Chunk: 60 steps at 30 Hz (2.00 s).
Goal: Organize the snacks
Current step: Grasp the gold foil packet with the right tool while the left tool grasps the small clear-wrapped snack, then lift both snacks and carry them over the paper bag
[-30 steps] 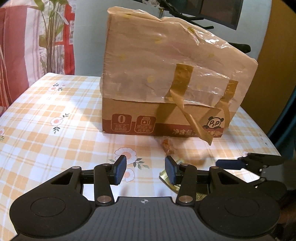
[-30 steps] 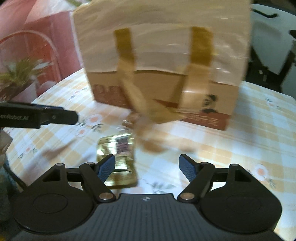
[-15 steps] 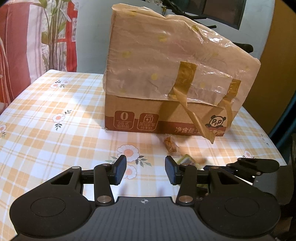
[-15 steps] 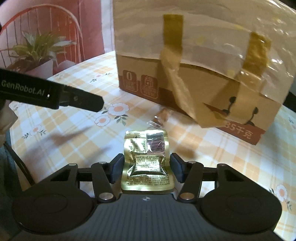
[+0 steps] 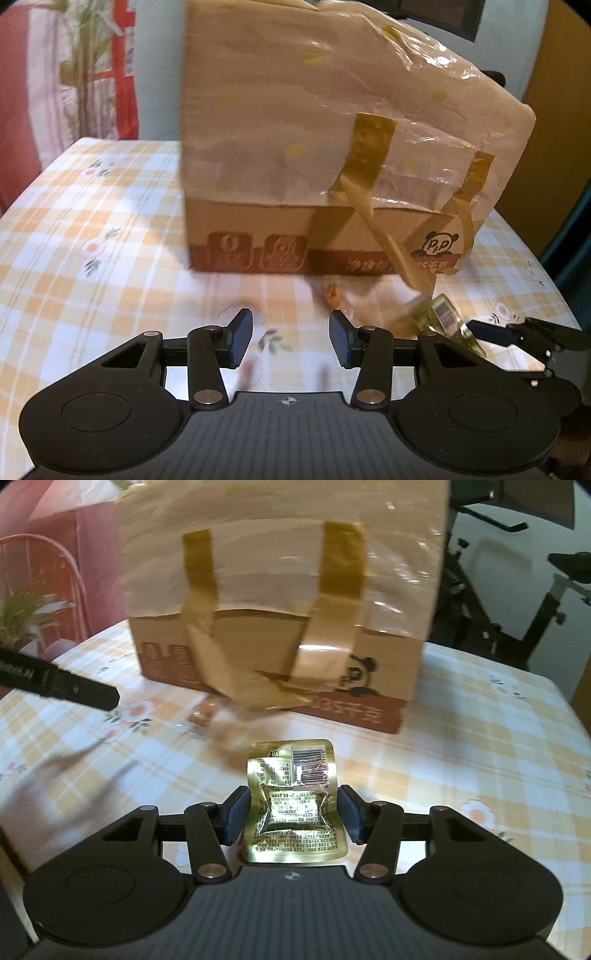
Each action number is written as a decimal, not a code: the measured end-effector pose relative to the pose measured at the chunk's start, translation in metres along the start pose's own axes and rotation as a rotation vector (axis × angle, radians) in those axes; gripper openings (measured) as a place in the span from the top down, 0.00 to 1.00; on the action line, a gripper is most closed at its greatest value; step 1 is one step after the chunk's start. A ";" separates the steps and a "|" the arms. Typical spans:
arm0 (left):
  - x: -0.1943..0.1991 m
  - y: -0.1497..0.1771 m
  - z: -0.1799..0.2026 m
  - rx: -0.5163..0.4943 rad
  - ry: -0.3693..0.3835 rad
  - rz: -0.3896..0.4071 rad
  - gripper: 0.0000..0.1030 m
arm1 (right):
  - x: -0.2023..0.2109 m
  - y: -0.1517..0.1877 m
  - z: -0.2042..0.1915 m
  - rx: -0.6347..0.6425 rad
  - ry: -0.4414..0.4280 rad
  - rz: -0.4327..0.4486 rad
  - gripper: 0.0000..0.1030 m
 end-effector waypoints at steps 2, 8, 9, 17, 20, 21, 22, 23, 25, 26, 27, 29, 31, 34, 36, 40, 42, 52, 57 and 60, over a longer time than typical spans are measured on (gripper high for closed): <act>-0.008 -0.006 0.009 -0.018 0.010 0.000 0.53 | 0.002 0.003 0.003 -0.011 0.001 0.010 0.47; -0.030 -0.012 0.041 -0.093 0.044 0.015 0.53 | 0.002 0.005 0.005 -0.027 -0.012 0.027 0.46; -0.033 -0.012 0.045 -0.097 0.043 0.010 0.53 | 0.002 0.005 0.004 -0.024 -0.013 0.028 0.46; -0.053 -0.009 0.049 -0.097 0.002 -0.026 0.53 | 0.001 0.007 0.002 -0.003 -0.009 0.031 0.45; -0.058 -0.008 0.047 -0.097 -0.010 -0.035 0.53 | -0.001 0.006 0.002 -0.001 -0.009 0.031 0.45; -0.060 -0.008 0.047 -0.095 -0.011 -0.040 0.53 | -0.001 0.006 0.003 -0.001 -0.009 0.031 0.45; -0.061 -0.007 0.047 -0.094 -0.009 -0.043 0.53 | -0.001 0.006 0.002 -0.001 -0.009 0.031 0.45; -0.061 -0.006 0.047 -0.095 -0.007 -0.044 0.54 | -0.001 0.006 0.002 -0.001 -0.009 0.031 0.45; -0.060 -0.004 0.047 -0.107 -0.006 -0.032 0.69 | -0.001 0.006 0.003 -0.001 -0.009 0.031 0.45; -0.060 -0.004 0.047 -0.114 -0.004 -0.026 0.75 | -0.001 0.006 0.003 -0.001 -0.009 0.031 0.45; -0.058 -0.003 0.047 -0.119 -0.002 -0.023 0.76 | -0.001 0.006 0.003 -0.001 -0.009 0.031 0.45; -0.054 0.000 0.045 -0.116 0.009 -0.010 0.77 | -0.001 0.006 0.003 -0.001 -0.009 0.031 0.45; -0.047 0.005 0.042 -0.110 0.016 0.000 0.78 | -0.001 0.006 0.003 -0.001 -0.010 0.031 0.45; -0.034 0.011 0.038 -0.102 0.028 0.014 0.78 | -0.001 0.006 0.003 -0.001 -0.010 0.032 0.45; -0.024 0.017 0.036 -0.093 0.037 0.024 0.78 | 0.000 0.006 0.002 -0.001 -0.009 0.032 0.45; -0.006 0.026 0.030 -0.080 0.054 0.036 0.78 | 0.000 0.006 0.003 -0.005 -0.012 0.033 0.45; 0.001 0.026 0.026 -0.074 0.057 0.048 0.78 | 0.001 0.006 0.003 -0.009 -0.015 0.035 0.46; 0.020 0.021 0.026 -0.082 0.070 0.089 0.78 | 0.024 0.003 0.008 -0.066 -0.020 0.078 0.47; 0.025 0.020 0.026 -0.076 0.065 0.112 0.78 | 0.037 0.006 0.016 -0.107 -0.004 0.088 0.47; 0.033 0.015 0.023 -0.071 0.057 0.144 0.78 | 0.048 0.003 0.021 -0.134 0.011 0.120 0.47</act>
Point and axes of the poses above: each gripper's, at about its wrist camera, not at the fingertips, and x roughly against the way its jaws point, z to its right, y to its underside, the point moved 1 cm from there along -x, roughly the way its jaws point, and after that the axes turned 9 degrees about -y, right-handed, at the moved point
